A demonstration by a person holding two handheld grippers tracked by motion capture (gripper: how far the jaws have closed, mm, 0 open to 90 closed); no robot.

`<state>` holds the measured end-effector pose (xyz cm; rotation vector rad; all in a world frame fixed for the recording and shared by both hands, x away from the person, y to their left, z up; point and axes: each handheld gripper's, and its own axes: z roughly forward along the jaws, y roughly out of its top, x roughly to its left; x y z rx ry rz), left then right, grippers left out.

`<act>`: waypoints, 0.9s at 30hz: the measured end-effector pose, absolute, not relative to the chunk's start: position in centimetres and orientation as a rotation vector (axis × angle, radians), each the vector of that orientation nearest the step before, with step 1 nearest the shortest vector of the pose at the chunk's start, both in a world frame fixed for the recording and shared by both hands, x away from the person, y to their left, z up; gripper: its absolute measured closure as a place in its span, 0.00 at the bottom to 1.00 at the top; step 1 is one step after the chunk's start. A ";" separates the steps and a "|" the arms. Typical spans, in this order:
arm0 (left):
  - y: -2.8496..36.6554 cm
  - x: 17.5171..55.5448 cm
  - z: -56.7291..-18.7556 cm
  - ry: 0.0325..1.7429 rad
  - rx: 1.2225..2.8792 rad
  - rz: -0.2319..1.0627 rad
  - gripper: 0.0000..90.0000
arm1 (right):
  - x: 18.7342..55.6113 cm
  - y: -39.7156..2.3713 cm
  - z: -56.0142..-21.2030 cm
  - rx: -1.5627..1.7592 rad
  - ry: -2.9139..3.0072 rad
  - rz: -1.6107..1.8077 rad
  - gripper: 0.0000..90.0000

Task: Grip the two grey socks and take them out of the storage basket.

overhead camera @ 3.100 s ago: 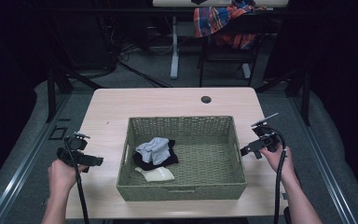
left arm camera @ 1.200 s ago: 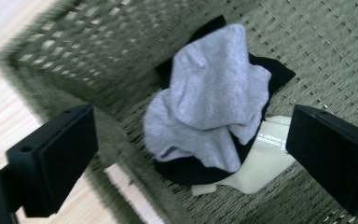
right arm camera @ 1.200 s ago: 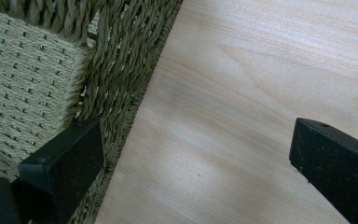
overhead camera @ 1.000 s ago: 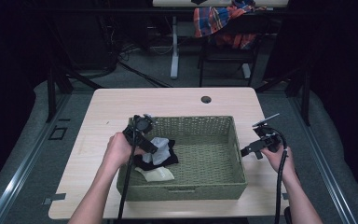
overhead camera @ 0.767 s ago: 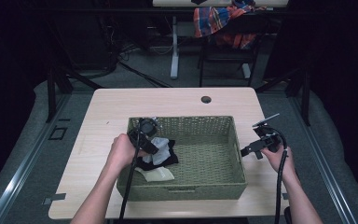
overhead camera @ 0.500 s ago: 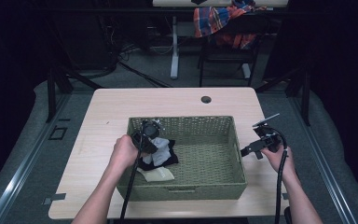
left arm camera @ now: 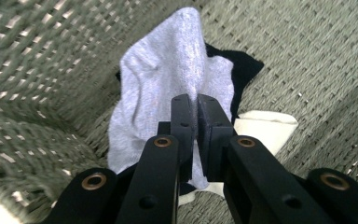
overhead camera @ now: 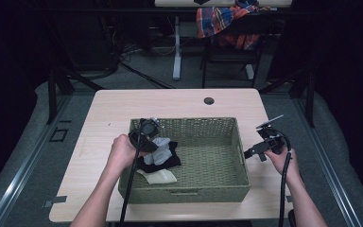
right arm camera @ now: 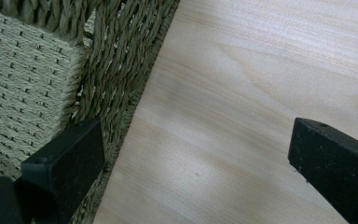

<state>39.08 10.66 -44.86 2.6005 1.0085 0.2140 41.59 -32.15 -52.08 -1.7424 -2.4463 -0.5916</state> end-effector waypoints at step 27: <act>12.0 40.0 -40.8 0.996 2.535 0.235 0.96 | 41.6 -32.2 -52.1 -1.748 -2.442 -0.590 0.04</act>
